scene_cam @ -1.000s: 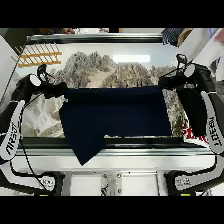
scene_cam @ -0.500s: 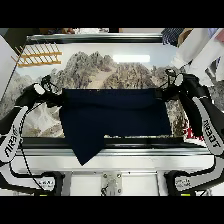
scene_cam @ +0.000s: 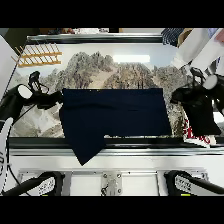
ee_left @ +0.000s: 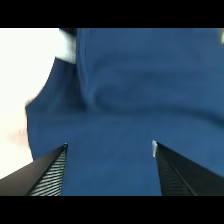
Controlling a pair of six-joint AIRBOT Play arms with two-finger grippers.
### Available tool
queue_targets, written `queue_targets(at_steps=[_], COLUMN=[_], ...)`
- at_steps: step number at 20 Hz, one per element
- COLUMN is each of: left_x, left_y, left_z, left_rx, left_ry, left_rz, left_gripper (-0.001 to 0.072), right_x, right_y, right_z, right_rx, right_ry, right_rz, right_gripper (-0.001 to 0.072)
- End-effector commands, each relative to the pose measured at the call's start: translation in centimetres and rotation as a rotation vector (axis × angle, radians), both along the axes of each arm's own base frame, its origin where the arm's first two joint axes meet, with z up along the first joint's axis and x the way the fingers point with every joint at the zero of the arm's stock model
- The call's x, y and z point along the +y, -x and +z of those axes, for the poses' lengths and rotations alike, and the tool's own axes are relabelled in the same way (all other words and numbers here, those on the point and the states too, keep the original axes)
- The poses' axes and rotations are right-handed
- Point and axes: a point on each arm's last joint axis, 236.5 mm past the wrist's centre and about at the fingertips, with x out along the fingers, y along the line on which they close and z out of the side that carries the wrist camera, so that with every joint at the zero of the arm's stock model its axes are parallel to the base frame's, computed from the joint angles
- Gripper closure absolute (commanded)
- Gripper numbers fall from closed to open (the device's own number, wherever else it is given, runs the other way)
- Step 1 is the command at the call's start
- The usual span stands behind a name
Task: Fold the clothes and pants, and hang the long-sleeved shirts on hangers.
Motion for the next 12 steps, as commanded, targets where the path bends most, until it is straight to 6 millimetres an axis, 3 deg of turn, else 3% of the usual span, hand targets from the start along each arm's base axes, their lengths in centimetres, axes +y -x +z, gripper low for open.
queue_targets(at_steps=[1,3,5,8,12], left_x=[-2.1,-3.8,-5.1,-6.1,-6.5], left_y=[6.0,8.4,9.8,10.9,11.7], left_z=[-1.8,-2.8,-3.3,-3.4,-3.5], left_rx=[0.073,0.088,0.086,0.078,0.078], left_ry=[0.007,0.006,0.014,0.021,0.023], left_rz=[-0.051,-0.098,-0.106,-0.112,-0.128], left_gripper=[0.0152,0.0152,0.0152,0.0152,0.0152], right_x=[-2.1,-1.7,-0.2,2.2,3.1], right_y=[9.5,13.0,13.8,12.5,9.4], right_z=[-4.0,-7.2,-9.3,-10.7,-10.6], right_rx=[0.141,0.183,0.16,0.094,-0.033], right_ry=[-0.066,-0.133,-0.224,-0.336,-0.327], right_rz=[-0.259,-0.424,-0.529,-0.601,-0.58], right_gripper=[0.015,0.015,0.0149,0.0151,0.0178])
